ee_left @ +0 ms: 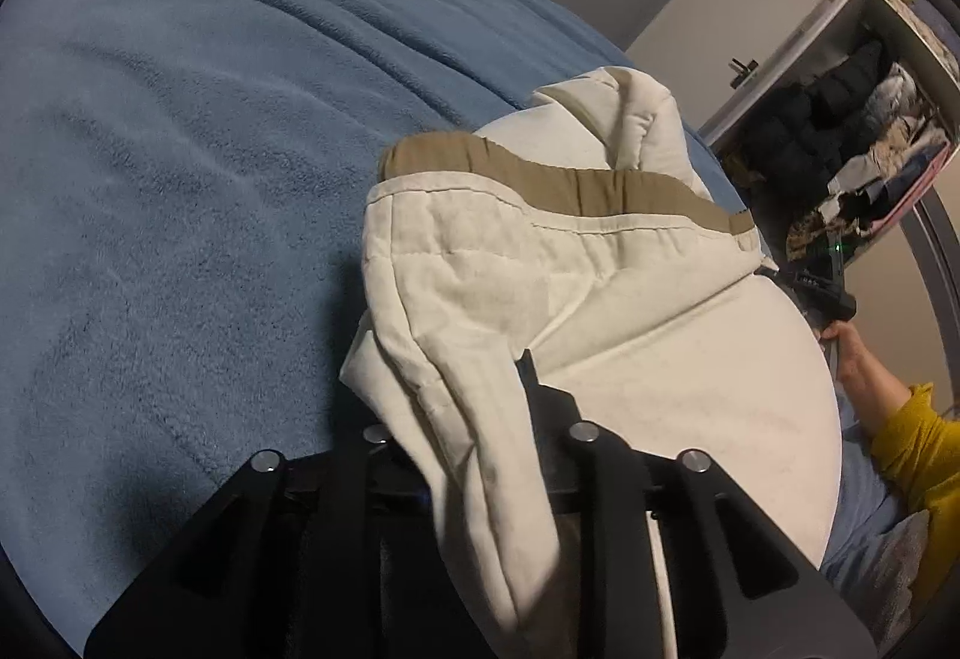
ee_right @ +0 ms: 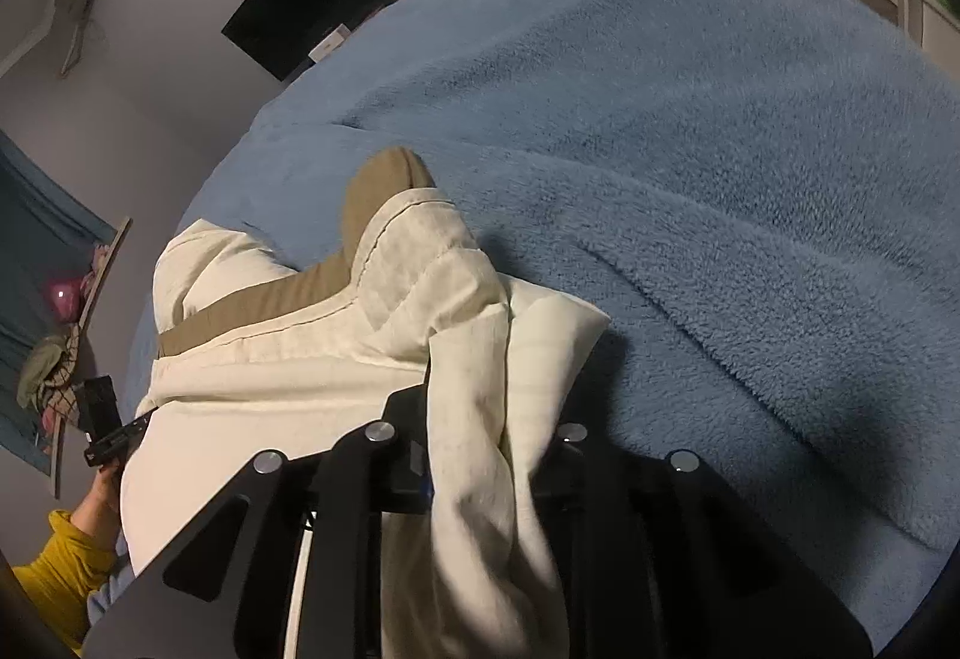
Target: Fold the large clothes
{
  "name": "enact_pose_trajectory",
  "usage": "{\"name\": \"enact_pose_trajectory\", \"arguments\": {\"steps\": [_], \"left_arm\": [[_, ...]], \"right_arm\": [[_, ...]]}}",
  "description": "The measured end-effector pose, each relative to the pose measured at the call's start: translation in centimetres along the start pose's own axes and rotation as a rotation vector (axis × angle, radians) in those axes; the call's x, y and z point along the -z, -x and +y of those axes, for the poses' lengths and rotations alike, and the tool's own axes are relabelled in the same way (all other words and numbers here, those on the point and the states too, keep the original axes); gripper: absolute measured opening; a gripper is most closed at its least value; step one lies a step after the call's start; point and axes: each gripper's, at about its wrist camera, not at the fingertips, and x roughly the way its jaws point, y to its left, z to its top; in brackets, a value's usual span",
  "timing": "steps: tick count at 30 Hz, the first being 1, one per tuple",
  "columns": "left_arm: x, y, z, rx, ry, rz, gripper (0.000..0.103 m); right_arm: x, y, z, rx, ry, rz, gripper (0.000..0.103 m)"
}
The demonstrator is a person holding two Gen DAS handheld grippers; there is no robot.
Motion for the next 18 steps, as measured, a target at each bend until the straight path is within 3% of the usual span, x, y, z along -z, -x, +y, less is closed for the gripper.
{"name": "enact_pose_trajectory", "arguments": {"steps": [2, 4, 6, 9, 13, 18], "left_arm": [[0.2, 0.7, -0.8, -0.035, 0.0, -0.001, 0.032], [0.3, 1.7, -1.8, -0.116, -0.027, 0.0, 0.046], [0.3, 3.3, -2.6, -0.193, -0.043, -0.024, 0.08], [0.6, 6.2, -5.9, -0.289, -0.098, -0.076, 0.084], [2.2, 8.0, -12.2, -0.363, -0.155, -0.067, 0.093], [6.5, 5.7, -18.3, -0.309, -0.155, 0.011, 0.095]], "right_arm": [[0.3, 0.6, 0.8, 0.036, 0.0, 0.005, 0.025], [0.0, 1.7, 1.8, 0.148, 0.022, 0.004, 0.054], [0.3, 3.3, 3.2, 0.223, 0.07, -0.013, 0.069], [1.8, 6.0, 6.7, 0.355, 0.186, -0.04, 0.081], [6.4, 8.9, 10.9, 0.362, 0.292, -0.01, 0.084], [12.3, 8.6, 14.9, 0.318, 0.367, 0.059, 0.085]]}}
